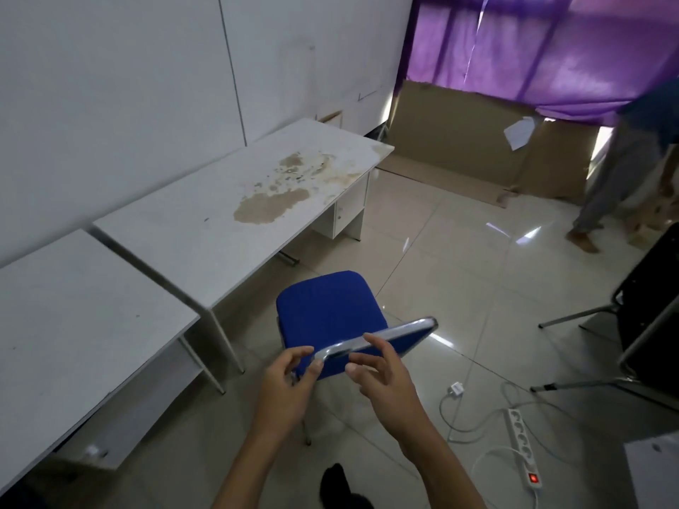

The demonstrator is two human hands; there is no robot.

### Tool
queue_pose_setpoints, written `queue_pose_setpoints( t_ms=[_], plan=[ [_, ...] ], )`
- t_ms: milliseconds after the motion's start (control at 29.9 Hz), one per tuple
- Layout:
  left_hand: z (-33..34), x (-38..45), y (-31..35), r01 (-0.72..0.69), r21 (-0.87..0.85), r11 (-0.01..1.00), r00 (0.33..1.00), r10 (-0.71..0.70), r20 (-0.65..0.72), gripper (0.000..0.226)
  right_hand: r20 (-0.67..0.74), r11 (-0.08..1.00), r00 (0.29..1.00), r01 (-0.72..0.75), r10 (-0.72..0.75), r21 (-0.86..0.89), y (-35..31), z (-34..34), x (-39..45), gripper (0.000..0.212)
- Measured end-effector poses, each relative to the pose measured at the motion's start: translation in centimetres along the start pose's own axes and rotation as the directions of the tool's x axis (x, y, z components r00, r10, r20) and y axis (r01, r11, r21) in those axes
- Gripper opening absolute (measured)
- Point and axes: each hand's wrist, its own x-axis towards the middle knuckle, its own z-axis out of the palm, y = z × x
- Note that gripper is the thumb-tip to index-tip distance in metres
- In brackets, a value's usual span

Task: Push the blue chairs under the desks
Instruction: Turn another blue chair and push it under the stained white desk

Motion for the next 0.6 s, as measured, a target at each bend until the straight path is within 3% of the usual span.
queue_pose_setpoints(
  t_ms=[201,301,435,602],
  plan=[
    [6.5,7.3,0.4,0.094,0.011,0.996,0.995,-0.094,0.020,0.019,-0.308,0.966,0.947,0.009,-0.091,-0.257,1.6,-6.6,9.9,0.067],
    [8.5,9.5,0.2,0.129,0.010,0.992,0.992,-0.129,0.013,0.020,-0.233,0.914,0.972,-0.077,-0.019,-0.397,2.8,-8.9,13.4,0.079],
    [9.7,10.6,-0.9,0.205,0.082,0.975,0.976,-0.210,0.063,0.030,-0.074,0.896,0.997,-0.005,-0.030,-0.444,4.2,-9.7,15.8,0.072],
    [10.5,10.8,-2.4,0.353,0.085,0.932,0.934,-0.356,0.014,0.065,-0.048,0.893,0.998,0.002,-0.027,-0.449,3.7,-10.8,18.2,0.065]
  ],
)
